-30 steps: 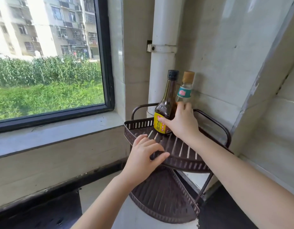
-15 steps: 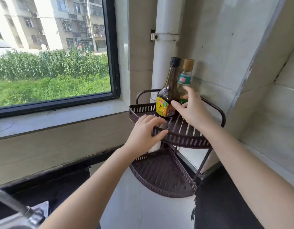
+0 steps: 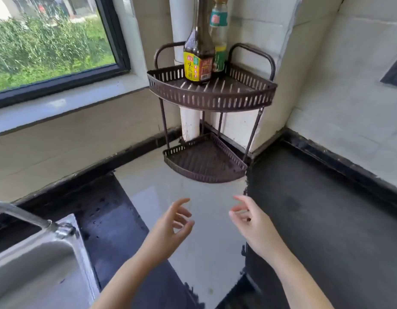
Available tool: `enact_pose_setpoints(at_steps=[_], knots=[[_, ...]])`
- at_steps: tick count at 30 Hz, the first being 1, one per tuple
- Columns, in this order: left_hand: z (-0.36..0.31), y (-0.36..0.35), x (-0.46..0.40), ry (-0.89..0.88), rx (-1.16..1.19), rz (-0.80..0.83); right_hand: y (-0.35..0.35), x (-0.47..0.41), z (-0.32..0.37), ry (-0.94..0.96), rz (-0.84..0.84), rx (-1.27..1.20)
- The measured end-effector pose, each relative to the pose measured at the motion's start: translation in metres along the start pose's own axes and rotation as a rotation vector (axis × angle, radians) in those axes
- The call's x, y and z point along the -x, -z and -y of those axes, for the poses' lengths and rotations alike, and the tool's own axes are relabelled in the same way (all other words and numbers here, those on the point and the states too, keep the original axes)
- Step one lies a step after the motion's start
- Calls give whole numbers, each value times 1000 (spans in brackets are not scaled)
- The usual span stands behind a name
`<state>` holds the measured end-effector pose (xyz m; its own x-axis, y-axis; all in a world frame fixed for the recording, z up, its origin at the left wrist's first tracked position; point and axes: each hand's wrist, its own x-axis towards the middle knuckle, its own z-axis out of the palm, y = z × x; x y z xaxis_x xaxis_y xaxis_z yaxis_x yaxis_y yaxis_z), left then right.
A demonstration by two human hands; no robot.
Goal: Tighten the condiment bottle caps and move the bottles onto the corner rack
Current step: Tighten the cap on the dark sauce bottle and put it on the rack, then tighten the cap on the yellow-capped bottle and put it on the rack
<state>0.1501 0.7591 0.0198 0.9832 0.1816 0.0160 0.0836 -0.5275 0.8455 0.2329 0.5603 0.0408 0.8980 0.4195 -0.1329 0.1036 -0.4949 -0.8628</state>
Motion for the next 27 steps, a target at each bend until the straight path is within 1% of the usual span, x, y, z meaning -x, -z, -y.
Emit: enact_pose_setpoints(at_steps=[2,4,7,11,14,16,23,27], knots=[[12,-14,27,47,7,82,-13,28,-12,-81,37,44],[21,-25,52,74,-30,200,-21,55,-20,-150,72,118],[25,-38,79,64,-54,319,-27,92,-27,-212,82,202],[13,-59,98,23,-47,440,-18,149,-37,-287,-73,202],[-10,-79,102,-56,-40,535,-2,196,-48,-363,-202,178],[-28,-96,105,-110,-40,568,7,226,-57,-420,-285,130],[-88,-179,146,-274,-79,775,39,326,-100,-526,-536,0],[-129,-240,181,-313,-81,826,74,397,-132,-583,-621,-24]])
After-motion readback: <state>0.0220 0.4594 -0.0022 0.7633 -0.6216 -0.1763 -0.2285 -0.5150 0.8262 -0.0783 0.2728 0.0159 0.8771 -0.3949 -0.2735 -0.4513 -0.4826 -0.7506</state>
